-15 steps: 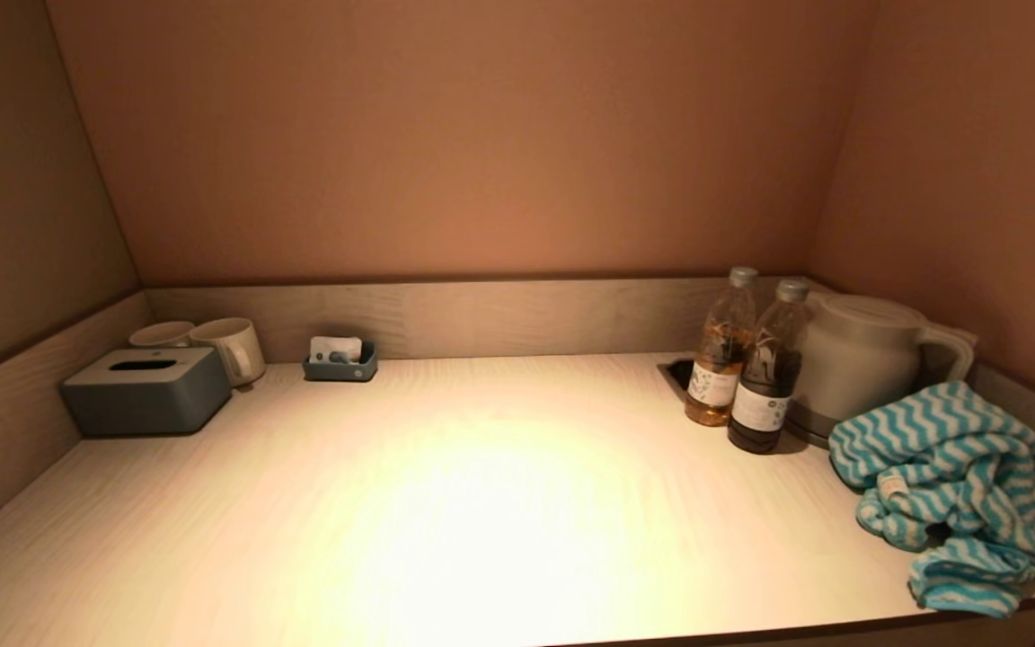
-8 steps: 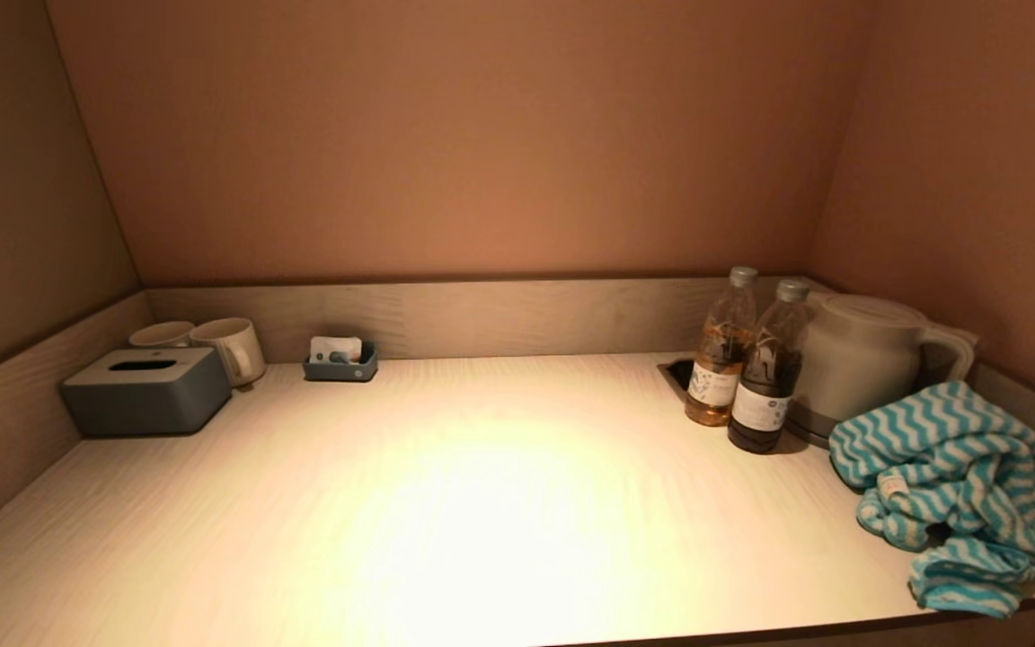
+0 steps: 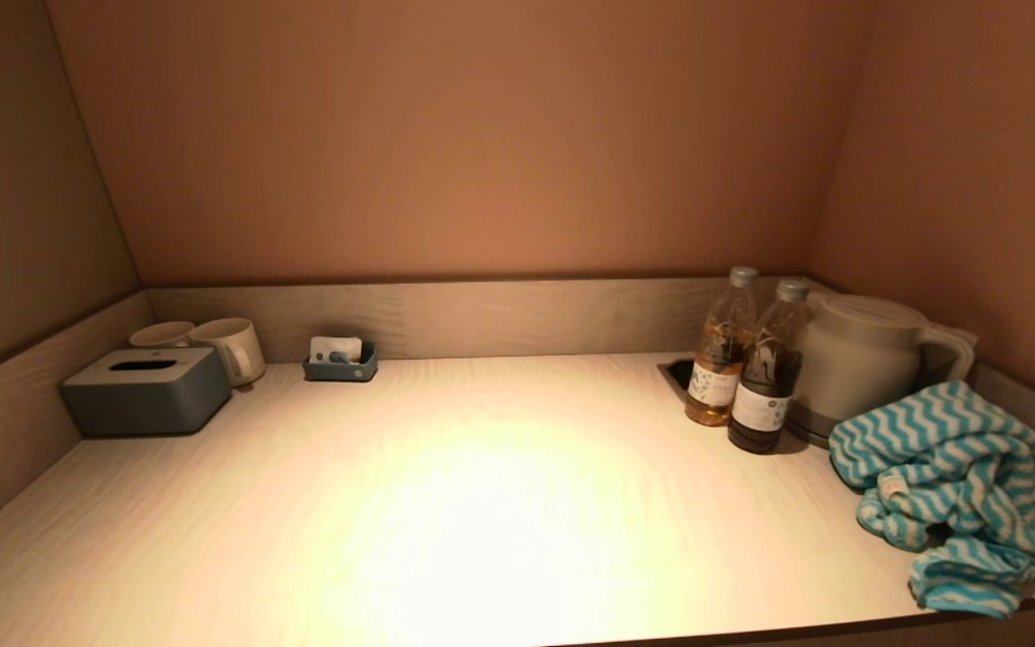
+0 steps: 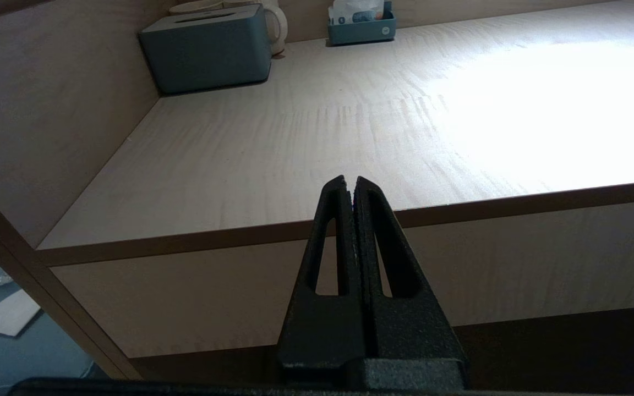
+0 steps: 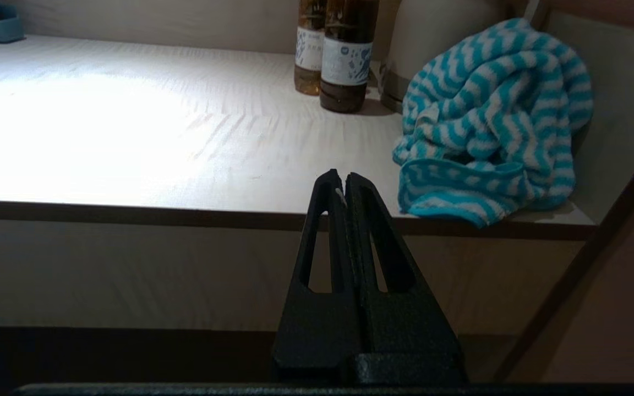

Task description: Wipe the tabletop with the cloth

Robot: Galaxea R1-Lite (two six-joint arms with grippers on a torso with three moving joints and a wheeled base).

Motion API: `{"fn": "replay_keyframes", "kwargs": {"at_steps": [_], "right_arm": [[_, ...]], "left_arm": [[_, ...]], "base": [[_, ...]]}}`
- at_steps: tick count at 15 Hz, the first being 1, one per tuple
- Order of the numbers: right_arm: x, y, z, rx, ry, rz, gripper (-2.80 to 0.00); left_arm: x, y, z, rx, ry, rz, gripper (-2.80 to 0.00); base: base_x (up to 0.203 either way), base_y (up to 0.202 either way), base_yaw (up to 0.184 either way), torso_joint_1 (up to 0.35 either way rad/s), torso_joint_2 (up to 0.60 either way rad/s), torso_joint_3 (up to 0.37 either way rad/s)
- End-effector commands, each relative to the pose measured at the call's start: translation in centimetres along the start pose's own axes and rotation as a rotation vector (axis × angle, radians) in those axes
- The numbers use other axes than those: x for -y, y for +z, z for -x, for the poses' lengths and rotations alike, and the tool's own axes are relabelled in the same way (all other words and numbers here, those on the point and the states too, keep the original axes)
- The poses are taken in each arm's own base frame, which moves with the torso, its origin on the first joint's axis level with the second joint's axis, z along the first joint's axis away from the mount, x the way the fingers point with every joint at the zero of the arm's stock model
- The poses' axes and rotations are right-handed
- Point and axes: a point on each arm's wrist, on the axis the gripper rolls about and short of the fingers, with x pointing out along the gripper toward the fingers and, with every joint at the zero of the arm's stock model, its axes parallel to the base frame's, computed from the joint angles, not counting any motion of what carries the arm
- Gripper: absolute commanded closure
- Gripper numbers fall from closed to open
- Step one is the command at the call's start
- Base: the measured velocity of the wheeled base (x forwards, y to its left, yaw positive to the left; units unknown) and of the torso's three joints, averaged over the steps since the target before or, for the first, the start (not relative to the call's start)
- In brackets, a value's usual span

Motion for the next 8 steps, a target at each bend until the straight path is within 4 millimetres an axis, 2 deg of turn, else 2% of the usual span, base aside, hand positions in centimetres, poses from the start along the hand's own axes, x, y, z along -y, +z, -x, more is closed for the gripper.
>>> {"fn": "replay_keyframes", "kwargs": {"at_steps": [1,8], "right_arm": [[-0.05,-0.49,0.05,-0.055,0.006,-0.028,0.0],[-0.04,-0.51,0.02,-0.051,0.001,-0.044,0.0]], "left_arm": [[0.0,0.0,0.0,0.0,0.0,0.0,0.0],[0.0,0.0,0.0,0.0,0.0,0.0,0.0]], "base": [[0.0,0.0,0.0,0.0,0.0,0.0],[0.0,0.0,0.0,0.0,0.0,0.0]]}}
